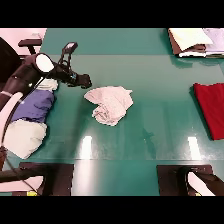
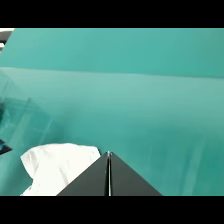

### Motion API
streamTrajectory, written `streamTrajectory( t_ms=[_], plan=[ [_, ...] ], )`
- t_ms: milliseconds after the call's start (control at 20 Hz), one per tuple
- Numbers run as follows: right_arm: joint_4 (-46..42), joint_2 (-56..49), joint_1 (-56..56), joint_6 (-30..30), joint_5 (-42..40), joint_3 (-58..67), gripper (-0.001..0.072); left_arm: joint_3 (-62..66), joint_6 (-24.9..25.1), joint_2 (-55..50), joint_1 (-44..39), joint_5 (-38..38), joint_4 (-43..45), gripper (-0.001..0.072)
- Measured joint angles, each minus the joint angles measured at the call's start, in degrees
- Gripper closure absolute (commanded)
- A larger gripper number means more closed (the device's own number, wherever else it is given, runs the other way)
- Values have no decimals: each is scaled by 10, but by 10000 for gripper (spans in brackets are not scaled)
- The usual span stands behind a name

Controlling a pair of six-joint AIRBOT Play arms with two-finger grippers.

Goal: Fold the shirts.

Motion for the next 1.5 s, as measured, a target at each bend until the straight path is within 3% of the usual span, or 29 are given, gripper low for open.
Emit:
streamTrajectory(
  t_ms=[450,500,550,650,700,850,900,950,1000,1150,1250,1500],
  plan=[
    [4,-63,0,0,40,-12,702,-1,38,-115,41,19,-49,161],
    [4,-68,0,0,45,-26,702,-1,40,-118,42,23,-51,189],
    [4,-71,1,0,46,-45,702,-1,41,-120,42,27,-53,352],
    [4,-76,7,0,41,-91,702,-1,44,-123,43,33,-54,552],
    [4,-77,12,0,33,-116,702,-1,45,-123,43,37,-54,689],
    [5,-83,40,1,-1,-202,690,0,47,-125,43,41,-57,688],
    [5,-88,52,1,-13,-227,552,3,47,-125,43,41,-56,689],
    [5,-98,66,1,-22,-253,311,9,47,-124,43,41,-56,689],
    [7,-110,81,1,-29,-275,207,16,47,-123,43,38,-53,688],
    [36,-166,125,1,-60,-332,211,45,49,-116,43,27,-47,688],
    [61,-214,152,1,-96,-351,280,65,54,-111,43,16,-42,688],
    [125,-356,208,0,-171,-317,282,85,60,-104,43,0,-36,688]
  ],
)
